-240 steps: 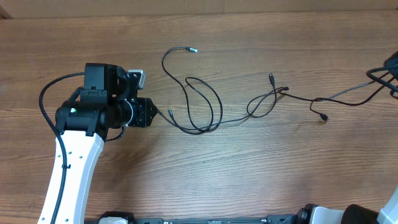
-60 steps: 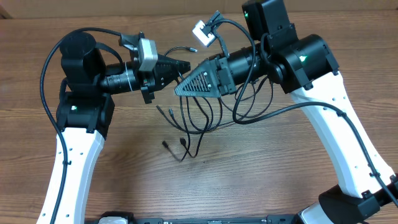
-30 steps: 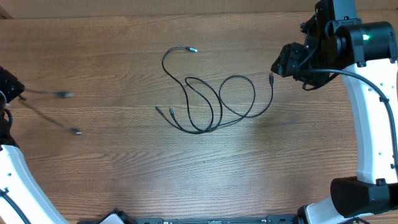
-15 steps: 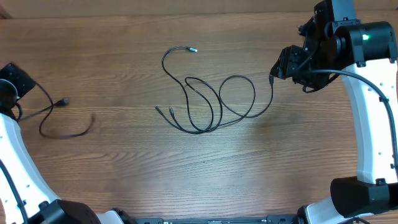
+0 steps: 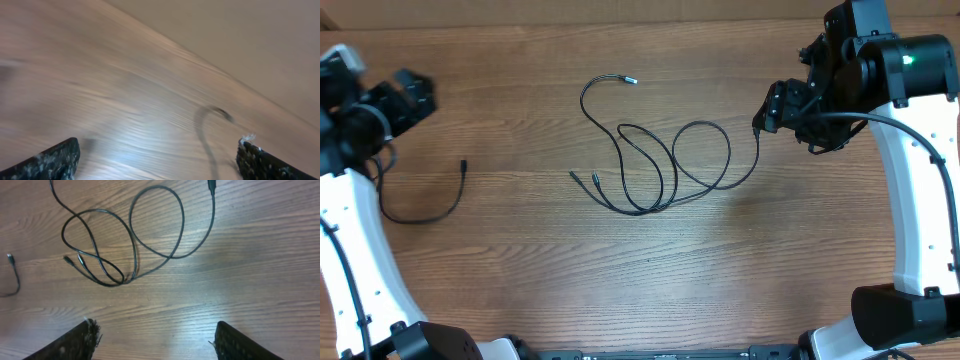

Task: Untangle cables
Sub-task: 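Release the separated cable at the left and return the left gripper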

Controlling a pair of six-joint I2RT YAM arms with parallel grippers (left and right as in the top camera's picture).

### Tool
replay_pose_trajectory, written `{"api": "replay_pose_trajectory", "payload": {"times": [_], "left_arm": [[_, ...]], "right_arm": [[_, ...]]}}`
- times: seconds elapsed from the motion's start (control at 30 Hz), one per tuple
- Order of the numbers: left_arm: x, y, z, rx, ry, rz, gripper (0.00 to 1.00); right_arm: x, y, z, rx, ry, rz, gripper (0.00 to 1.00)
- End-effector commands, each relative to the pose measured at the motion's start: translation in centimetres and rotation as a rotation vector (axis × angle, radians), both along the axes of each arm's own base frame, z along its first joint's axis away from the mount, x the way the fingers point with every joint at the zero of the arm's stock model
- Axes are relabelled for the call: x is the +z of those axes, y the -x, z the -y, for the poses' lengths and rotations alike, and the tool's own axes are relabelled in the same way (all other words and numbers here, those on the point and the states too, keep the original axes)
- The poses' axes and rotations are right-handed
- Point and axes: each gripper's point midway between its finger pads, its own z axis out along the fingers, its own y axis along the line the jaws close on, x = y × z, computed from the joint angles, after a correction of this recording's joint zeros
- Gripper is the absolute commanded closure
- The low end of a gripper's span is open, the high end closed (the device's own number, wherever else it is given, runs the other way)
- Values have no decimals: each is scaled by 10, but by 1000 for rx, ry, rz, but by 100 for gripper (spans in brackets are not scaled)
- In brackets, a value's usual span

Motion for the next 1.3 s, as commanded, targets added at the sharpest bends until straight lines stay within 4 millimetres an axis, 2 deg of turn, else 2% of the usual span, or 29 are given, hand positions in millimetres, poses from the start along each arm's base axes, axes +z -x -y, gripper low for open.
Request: {"api": "replay_pose_trajectory", "payload": {"times": [0.0,0.07,0.2,0.3,0.33,0.4,0.43,0.47,0.57,0.77,1.0,1.13,1.2,1.27], "left_arm": [[15,-4,64,-216,134,53,0],[15,-5,90,-282,152,46,0],[6,-6,124,-333,107,-2,0],[-12,-3,148,-334,7,-87,0],[-22,0,165,-350,-51,-126,0],[-31,2,186,-390,-81,-158,0],[-41,3,208,-417,-68,-192,1],[-49,4,220,-422,-44,-221,1],[-74,4,246,-387,40,-321,0],[-128,0,281,-306,143,-490,0],[-176,-13,305,-219,225,-587,0],[-201,-15,315,-166,270,-643,5],[-211,-17,324,-167,305,-664,12],[-217,-20,336,-199,337,-660,26]], "right_arm": [[4,3,4,19,23,16,26],[2,4,12,3,57,7,26],[2,4,25,-35,63,-4,24],[2,3,42,-94,50,-14,22],[2,3,51,-129,24,-20,22],[3,3,58,-152,-7,-19,21],[4,2,64,-171,-20,-18,19],[4,2,67,-180,-20,-18,17],[4,2,69,-166,-16,-13,15],[4,2,69,-158,-13,-11,14],[4,2,69,-158,-13,-11,14],[4,2,69,-158,-13,-11,14],[4,2,69,-158,-13,-11,14],[4,2,69,-158,-13,-11,14]]}}
